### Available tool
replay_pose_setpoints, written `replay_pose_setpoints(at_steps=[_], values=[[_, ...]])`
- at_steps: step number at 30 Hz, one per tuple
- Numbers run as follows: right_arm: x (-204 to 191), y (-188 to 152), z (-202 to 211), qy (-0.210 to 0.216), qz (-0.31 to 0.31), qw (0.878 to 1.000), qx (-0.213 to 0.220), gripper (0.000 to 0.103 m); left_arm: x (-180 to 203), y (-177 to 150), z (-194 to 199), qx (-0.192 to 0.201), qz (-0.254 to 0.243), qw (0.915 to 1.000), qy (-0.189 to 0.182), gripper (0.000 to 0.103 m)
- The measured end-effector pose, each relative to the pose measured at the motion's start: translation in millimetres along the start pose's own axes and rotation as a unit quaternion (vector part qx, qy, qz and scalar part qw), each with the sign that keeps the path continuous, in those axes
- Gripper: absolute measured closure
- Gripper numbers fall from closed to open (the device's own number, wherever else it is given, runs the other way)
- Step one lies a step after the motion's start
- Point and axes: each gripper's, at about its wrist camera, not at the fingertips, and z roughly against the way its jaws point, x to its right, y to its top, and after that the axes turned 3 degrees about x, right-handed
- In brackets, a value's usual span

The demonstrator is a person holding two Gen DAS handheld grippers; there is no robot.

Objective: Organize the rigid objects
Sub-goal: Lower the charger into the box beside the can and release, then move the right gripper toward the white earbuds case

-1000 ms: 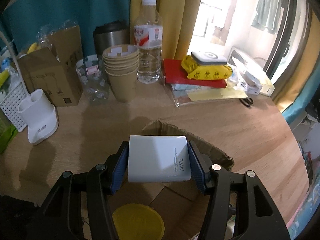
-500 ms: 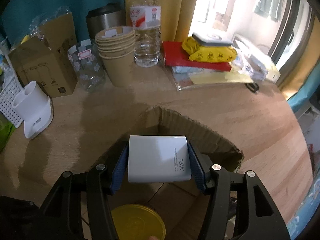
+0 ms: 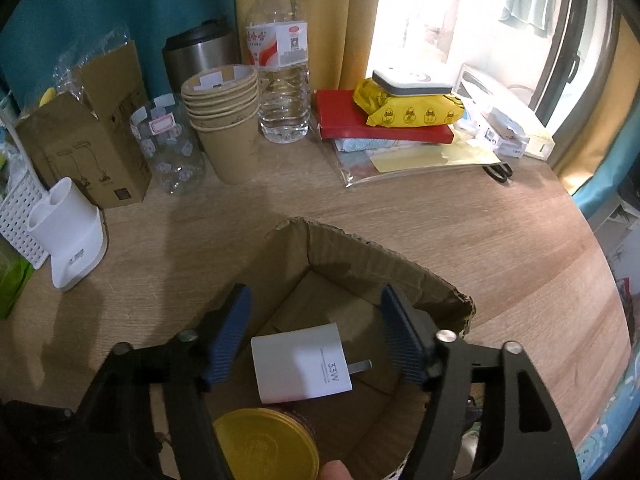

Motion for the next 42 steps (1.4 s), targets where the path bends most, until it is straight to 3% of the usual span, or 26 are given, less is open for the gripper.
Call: replay_pose_setpoints(at_steps=[15, 25, 33, 42], values=[[21, -7, 74, -0.025, -0.02, 0.997, 0.07, 0.031, -5, -3, 0, 0.004, 0.0, 1.0, 0.008, 0.096], [50, -37, 143, -0.056, -0.05, 0.99, 0.12, 0.031, -5, -4, 1, 0.006, 0.003, 0.9999, 0.01, 0.096], [59, -73, 161, -0.078, -0.062, 0.988, 0.118, 0.03, -5, -4, 1, 0.006, 0.003, 0.9999, 0.01, 0.096], [63, -118, 151, -0.071, -0.086, 0.99, 0.081, 0.03, -4, -3, 2, 0.006, 0.003, 0.9999, 0.012, 0.096]])
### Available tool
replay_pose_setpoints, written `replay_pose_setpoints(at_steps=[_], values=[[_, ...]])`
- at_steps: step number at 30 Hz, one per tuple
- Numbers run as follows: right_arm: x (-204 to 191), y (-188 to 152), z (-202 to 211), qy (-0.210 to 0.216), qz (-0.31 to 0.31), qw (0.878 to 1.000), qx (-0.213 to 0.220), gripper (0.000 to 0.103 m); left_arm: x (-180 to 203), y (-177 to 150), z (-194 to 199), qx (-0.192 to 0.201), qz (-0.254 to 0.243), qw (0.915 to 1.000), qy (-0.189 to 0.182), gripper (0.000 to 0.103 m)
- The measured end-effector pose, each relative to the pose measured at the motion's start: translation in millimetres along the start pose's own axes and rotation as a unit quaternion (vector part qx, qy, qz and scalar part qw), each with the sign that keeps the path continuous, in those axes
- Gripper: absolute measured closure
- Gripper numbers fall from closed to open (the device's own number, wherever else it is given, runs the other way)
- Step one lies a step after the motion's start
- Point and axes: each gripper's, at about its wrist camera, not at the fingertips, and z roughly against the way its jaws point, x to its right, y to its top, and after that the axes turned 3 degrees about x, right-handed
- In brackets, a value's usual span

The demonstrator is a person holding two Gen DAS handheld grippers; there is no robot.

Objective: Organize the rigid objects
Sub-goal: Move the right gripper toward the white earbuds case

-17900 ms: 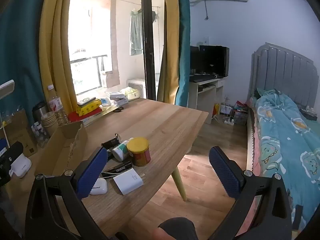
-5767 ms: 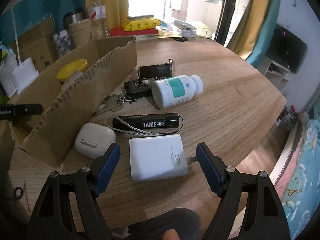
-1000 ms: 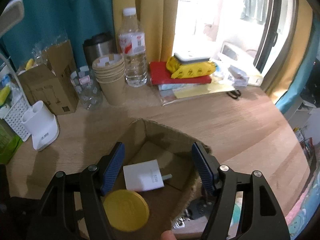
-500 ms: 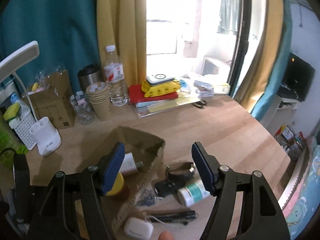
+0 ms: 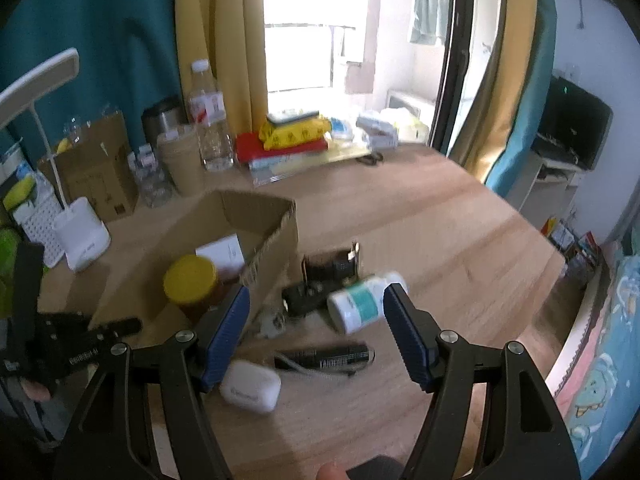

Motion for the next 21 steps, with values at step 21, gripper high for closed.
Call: replay_pose_setpoints(at_steps=[21], values=[[-25, -60, -33, 0.029, -0.004, 0.998, -0.055, 0.018, -7, -2, 4, -0.001, 0.001, 1.0, 0.002, 0.096]])
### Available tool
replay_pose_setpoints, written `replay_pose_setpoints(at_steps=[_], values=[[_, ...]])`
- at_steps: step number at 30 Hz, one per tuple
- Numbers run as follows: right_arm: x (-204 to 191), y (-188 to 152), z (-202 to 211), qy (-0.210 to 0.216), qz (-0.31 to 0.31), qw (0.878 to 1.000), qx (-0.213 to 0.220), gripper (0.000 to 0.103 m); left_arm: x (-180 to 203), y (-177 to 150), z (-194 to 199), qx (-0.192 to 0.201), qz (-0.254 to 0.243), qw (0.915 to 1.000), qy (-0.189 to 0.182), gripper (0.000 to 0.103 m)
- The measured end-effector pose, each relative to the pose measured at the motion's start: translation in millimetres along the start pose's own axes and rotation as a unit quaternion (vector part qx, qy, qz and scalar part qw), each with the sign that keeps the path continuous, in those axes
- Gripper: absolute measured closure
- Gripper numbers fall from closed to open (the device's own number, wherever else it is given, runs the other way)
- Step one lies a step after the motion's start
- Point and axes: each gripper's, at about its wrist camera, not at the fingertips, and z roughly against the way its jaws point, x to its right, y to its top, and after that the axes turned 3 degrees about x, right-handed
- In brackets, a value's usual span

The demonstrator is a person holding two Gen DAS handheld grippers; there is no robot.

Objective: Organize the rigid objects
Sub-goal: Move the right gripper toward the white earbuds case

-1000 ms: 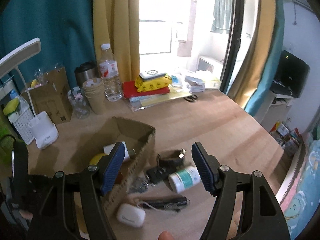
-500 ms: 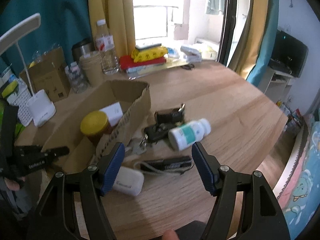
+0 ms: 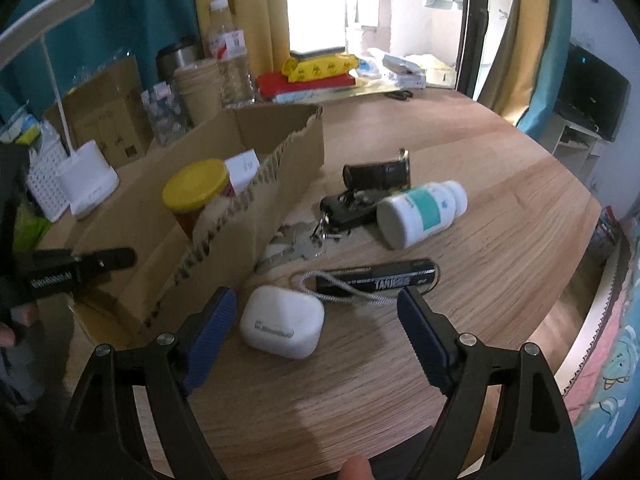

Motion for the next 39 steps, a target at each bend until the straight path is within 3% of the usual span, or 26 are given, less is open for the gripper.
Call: replay_pose_setpoints(at_steps=[28, 34, 39], values=[[-13, -14, -34, 0.028, 0.047, 0.998, -0.032, 0.019, -2, -3, 2, -0.002, -0.006, 1.0, 0.002, 0.096], [-19, -18, -38, 0.021, 0.058, 0.998, -0.033, 0.04, -1, -2, 0, -0.003, -0.007, 1.0, 0.002, 0.096], [-20, -19, -37, 0.019, 0.064, 0.997, -0.029, 0.041, -2, -2, -1, -0.003, -0.007, 1.0, 0.002, 0.096]])
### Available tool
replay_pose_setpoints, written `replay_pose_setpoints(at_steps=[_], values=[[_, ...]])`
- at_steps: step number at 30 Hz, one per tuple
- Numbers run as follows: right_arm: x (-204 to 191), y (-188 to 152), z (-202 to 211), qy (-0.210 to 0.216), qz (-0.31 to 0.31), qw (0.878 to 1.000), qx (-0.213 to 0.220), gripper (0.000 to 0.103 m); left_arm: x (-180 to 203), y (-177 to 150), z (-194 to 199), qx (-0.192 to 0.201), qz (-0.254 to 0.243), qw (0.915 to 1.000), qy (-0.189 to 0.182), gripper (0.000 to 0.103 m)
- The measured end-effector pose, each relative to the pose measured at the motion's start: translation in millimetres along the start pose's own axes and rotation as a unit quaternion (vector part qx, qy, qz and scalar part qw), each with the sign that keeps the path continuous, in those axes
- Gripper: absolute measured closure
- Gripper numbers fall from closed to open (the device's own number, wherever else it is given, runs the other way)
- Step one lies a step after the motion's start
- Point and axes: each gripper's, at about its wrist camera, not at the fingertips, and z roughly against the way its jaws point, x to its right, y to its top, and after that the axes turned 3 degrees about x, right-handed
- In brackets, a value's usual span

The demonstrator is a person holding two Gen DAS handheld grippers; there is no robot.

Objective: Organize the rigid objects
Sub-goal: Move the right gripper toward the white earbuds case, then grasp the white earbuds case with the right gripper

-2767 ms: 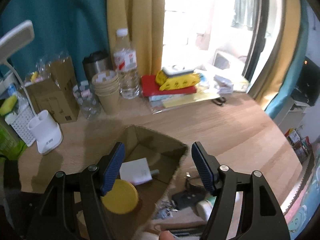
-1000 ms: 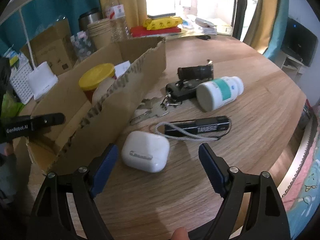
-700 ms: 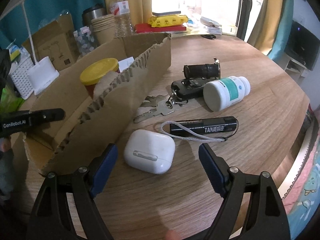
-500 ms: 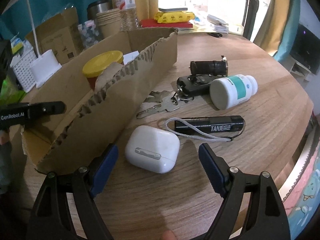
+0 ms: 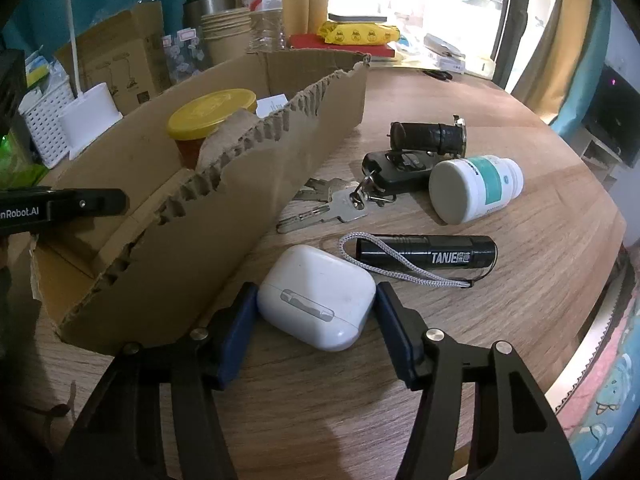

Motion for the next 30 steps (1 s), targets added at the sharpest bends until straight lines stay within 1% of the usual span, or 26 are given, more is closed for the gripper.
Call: replay_pose_setpoints(at_steps=[8, 14, 21, 23, 30], values=[[4, -4, 8, -0.008, -0.005, 1.0, 0.007, 0.041, 0, 0, 0, 0.0, -0.001, 1.0, 0.001, 0.096], [9, 1, 21, -0.015, -0.008, 1.0, 0.018, 0.041, 1, 0, 0, 0.0, -0.001, 1.0, 0.0, 0.096], [16, 21, 45, -0.021, -0.014, 0.998, 0.052, 0.041, 0, 0, 0, 0.0, -0.001, 1.0, 0.0, 0.096], [18, 28, 52, -0.022, -0.02, 0.997, 0.068, 0.041, 1, 0, 0, 0.0, -0.001, 1.0, 0.001, 0.096], [10, 53, 71, -0.014, -0.004, 0.995, 0.099, 0.041, 0, 0, 0, 0.001, -0.001, 1.0, 0.0, 0.096]])
